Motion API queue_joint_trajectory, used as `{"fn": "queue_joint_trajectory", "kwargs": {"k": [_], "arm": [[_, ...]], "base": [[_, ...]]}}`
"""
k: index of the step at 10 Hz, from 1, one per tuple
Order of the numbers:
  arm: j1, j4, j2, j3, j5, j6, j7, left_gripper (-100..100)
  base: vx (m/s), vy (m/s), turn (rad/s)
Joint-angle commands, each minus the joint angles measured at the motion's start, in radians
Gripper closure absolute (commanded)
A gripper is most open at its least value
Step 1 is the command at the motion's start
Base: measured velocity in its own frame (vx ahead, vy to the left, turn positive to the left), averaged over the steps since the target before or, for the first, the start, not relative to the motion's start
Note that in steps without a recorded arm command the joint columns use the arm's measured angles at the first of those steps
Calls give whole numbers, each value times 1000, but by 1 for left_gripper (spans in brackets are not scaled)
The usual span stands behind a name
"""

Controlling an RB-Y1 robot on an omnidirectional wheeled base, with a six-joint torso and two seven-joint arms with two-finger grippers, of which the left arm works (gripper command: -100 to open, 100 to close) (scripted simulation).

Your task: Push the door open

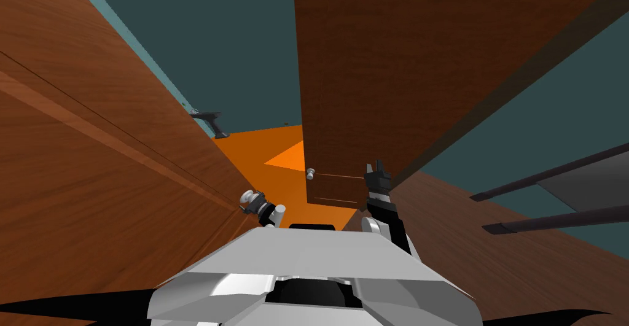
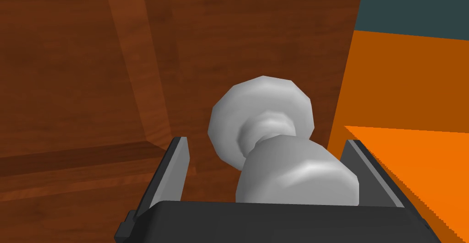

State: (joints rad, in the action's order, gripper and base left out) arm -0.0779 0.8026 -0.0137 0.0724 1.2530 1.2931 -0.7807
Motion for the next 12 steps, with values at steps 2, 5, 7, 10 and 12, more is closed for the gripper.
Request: {"fn": "queue_joint_trajectory", "kwargs": {"k": [2,5,7,10,12], "arm": [[6,-4,-14,28,0,22,-4,100],[-6,-21,-15,89,-9,25,-8,100],[-6,-21,-15,89,-9,25,-8,100],[-12,-30,-15,120,-13,27,-9,100],[-18,-38,-14,152,-18,28,-11,100]], "base": [[5,16,-11],[12,20,-65],[6,24,-10],[9,7,-45],[12,22,-41]]}}
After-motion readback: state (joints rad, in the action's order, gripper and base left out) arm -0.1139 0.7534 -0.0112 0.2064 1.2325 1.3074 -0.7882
